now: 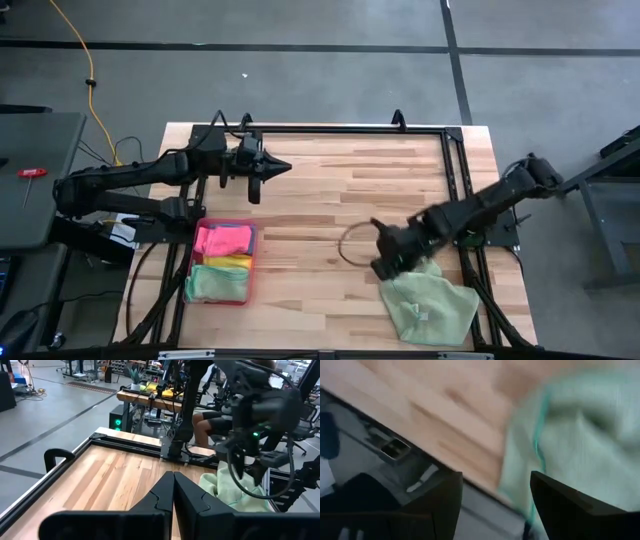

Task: Fold microfiber towels
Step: Fold the green microfiber towel

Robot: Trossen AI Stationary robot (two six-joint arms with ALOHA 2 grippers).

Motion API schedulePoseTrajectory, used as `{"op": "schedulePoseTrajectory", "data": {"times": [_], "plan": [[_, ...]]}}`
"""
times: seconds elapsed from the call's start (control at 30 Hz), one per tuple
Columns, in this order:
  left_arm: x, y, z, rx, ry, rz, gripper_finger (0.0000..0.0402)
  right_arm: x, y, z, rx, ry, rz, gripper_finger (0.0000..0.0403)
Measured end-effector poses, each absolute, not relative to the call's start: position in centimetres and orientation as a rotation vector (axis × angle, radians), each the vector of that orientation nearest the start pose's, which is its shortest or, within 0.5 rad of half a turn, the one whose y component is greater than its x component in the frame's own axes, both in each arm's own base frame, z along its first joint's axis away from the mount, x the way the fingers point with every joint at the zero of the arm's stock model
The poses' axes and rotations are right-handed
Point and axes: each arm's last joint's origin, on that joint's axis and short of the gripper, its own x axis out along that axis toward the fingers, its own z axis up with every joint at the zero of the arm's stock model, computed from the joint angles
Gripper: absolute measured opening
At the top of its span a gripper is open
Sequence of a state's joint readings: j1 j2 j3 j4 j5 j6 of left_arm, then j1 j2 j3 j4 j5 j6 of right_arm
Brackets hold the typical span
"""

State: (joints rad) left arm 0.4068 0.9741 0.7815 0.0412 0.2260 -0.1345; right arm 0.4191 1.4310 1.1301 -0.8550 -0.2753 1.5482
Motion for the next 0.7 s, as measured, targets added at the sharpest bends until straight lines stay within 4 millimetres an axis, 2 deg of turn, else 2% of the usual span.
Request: {"op": "schedulePoseTrajectory", "data": {"times": [0.17,0.3,0.43,0.53,0.7], "plan": [[20.3,8.1,31.9,-0.174,0.133,0.190,0.0000,22.9,16.1,24.6,1.287,1.580,-0.554,0.0224],[20.3,8.1,31.9,-0.174,0.133,0.190,0.0000,22.4,18.6,23.5,1.317,1.624,-0.603,0.0224],[20.3,8.1,31.9,-0.175,0.133,0.190,0.0000,22.2,19.9,22.1,1.303,1.660,-0.683,0.0224],[20.3,8.1,32.0,-0.174,0.130,0.191,0.0000,22.9,20.9,21.1,1.315,1.659,-0.648,0.0224],[20.3,8.1,32.0,-0.182,0.123,0.192,0.0000,23.4,21.7,18.4,1.256,1.728,-0.709,0.0224]]}}
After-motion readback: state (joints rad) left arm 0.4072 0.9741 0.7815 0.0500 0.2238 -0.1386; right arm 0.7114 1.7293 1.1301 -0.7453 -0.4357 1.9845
